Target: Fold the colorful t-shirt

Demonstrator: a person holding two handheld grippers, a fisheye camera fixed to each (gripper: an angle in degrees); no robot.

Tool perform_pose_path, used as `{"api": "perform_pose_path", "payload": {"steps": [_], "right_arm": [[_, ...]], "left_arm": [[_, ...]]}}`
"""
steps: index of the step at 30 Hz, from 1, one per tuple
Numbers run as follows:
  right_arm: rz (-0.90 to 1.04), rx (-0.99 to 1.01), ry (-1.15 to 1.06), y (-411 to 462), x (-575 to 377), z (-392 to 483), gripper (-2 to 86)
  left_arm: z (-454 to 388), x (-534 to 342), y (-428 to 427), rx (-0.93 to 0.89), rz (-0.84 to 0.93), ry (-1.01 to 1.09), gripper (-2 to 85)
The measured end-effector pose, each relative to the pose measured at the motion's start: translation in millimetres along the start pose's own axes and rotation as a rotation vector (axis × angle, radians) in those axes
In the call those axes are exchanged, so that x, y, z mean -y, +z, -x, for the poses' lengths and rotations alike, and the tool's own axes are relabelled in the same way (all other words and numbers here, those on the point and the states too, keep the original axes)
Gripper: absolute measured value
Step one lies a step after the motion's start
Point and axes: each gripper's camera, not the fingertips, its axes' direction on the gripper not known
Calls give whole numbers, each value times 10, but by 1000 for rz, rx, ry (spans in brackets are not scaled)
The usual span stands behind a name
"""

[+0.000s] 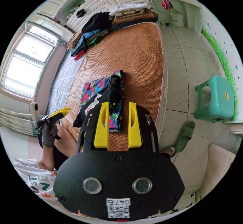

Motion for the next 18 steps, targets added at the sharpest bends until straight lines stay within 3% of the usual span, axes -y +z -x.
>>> {"api": "perform_pose_path", "payload": {"steps": [6, 10, 14, 18], "right_arm": [[16, 181, 90, 242, 137, -268, 90], [-31, 355, 181, 320, 242, -405, 74], [-52, 367, 183, 375, 401, -304, 43], [-24, 446, 188, 385, 645, -235, 8]], "left_arm": [[851, -299, 291, -174, 135, -194, 136], [1397, -634, 380, -320, 140, -313, 116], [1860, -1040, 484, -524, 166, -405, 98], [2062, -1351, 438, -568, 196, -396, 65]]}}
